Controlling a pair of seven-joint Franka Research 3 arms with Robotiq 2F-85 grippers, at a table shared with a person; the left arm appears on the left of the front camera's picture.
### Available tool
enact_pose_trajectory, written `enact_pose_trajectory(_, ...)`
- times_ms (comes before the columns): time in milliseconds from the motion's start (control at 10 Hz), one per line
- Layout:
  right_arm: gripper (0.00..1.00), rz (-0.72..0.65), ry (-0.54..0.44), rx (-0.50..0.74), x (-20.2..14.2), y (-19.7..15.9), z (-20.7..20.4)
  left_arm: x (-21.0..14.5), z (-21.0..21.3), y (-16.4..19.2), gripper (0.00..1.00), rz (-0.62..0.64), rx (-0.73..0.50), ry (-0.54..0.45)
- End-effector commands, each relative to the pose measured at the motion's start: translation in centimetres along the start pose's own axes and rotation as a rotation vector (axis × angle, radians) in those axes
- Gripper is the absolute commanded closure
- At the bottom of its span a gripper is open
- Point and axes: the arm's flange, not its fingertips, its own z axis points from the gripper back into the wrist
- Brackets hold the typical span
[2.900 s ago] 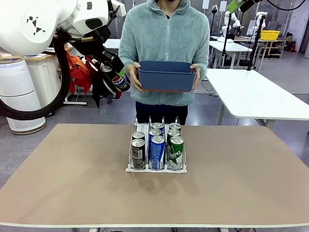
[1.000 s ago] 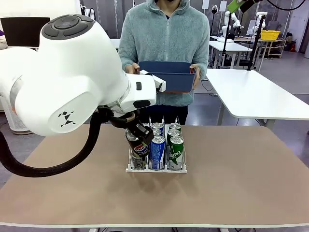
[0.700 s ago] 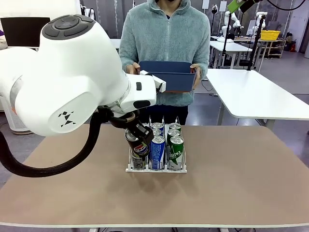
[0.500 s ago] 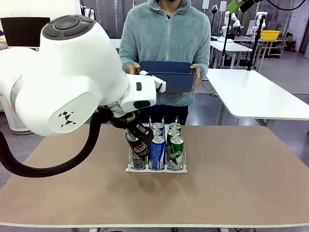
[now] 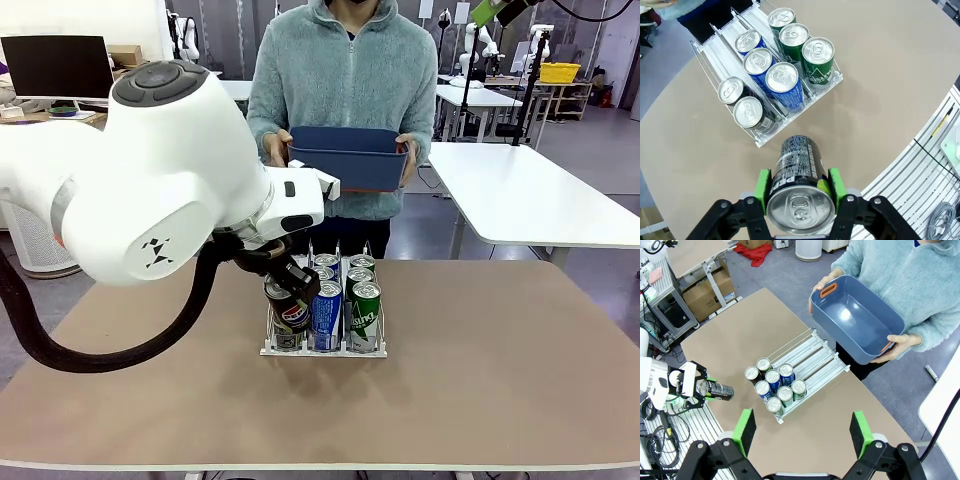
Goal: Fill the beverage cans into the dispenser.
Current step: Place the picked Pepsi coke in the line of the Automatic Can Dispenser with the same cans.
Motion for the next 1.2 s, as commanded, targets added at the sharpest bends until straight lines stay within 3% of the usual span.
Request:
enact_pose_trajectory(0, 0.0, 0.001, 0.0, 0.0, 0.0, 0.1, 0.0, 0.1, -1.6, 0.3, 0.42, 0.043, -0.036, -0.021)
enact_pose_trajectory(400, 0.0, 0.001, 0.0, 0.0, 0.0, 0.1, 0.0, -0.1, -4.6, 1.5, 0.42, 0.051, -0.06, 0.03)
enact_pose_trajectory(1100, 0.0, 0.001, 0.0, 0.0, 0.0, 0.1, 0.0, 0.4, -8.5, 6.1, 0.42, 0.057, -0.053, 0.008)
